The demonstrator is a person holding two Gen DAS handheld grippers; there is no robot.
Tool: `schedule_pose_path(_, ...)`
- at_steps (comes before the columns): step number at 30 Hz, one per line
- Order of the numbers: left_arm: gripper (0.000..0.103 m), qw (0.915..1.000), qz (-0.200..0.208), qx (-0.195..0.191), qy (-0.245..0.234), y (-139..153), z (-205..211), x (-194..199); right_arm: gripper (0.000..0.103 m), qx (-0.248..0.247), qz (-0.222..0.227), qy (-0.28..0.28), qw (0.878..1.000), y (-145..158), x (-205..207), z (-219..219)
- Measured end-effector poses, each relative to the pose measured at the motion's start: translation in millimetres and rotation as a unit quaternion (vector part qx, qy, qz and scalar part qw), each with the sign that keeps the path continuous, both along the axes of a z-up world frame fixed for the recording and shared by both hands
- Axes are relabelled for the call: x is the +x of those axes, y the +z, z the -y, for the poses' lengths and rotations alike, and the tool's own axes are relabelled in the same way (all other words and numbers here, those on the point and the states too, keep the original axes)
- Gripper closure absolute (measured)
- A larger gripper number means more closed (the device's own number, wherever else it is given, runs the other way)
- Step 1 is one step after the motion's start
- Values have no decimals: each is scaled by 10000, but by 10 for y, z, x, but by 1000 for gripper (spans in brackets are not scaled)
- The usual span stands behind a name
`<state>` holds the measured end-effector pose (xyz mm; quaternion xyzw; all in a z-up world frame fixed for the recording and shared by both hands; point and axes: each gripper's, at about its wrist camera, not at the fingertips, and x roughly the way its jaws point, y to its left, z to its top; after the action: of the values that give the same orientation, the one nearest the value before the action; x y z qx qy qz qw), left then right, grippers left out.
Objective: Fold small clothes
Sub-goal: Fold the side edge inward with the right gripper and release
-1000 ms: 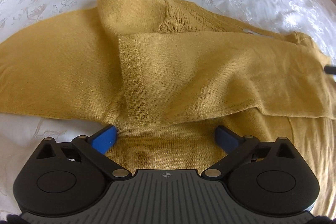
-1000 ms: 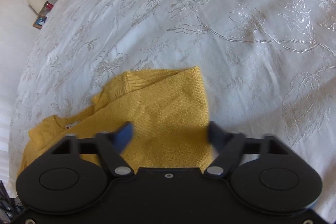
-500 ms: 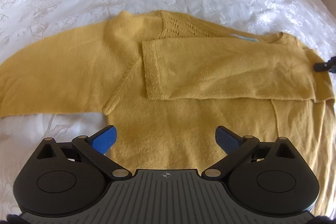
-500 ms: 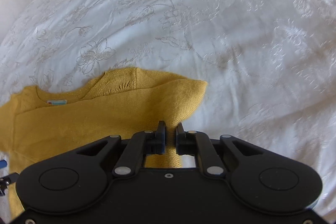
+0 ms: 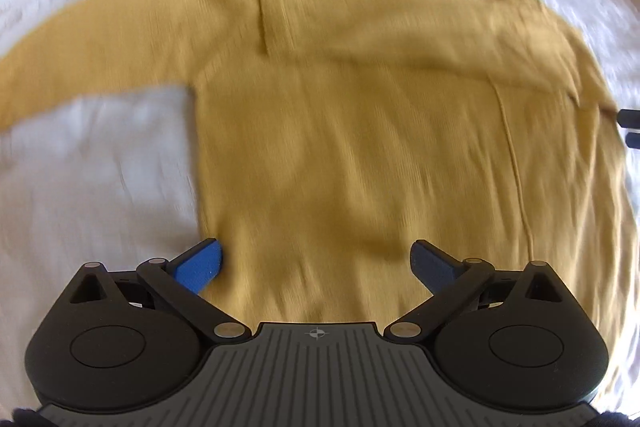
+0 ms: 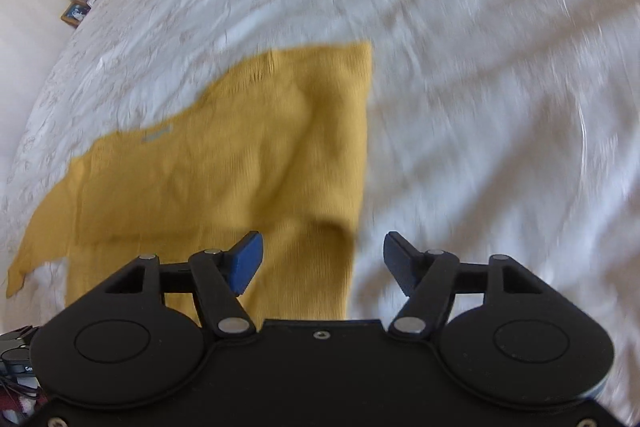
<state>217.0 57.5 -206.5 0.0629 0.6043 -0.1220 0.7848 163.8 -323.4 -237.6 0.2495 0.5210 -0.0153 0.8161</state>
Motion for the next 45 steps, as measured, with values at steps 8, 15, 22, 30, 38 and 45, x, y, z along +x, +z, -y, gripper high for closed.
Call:
schedule_pose_path(8, 1, 9999, -51, 91, -126, 13, 86, -367, 96, -484, -399, 66, 9980, -103, -73, -211)
schedule_pose_path(15, 1, 9997, 141, 44, 182, 141, 6, -590, 71, 15, 44, -44, 10000, 14, -327, -15)
schedule_pose_path(22, 1, 9998, 111, 133, 132, 138, 105, -931, 50, 628, -188, 1257, 9899, -18, -1010, -206)
schedule_pose_path(30, 1, 9997, 0, 83, 235, 72, 283, -1224, 50, 559, -671, 1929, 9773, -314, -1505, -516)
schedule_pose_path(38, 0, 9972, -56, -260, 697, 98, 158, -1250, 91, -182, -1045, 1732, 9792, -257, -1629, -593)
schedule_pose_path(45, 1, 9945, 469, -687, 629, 406, -132, -1105, 25, -467, -593, 1383, 9875, 203, -1611, -567)
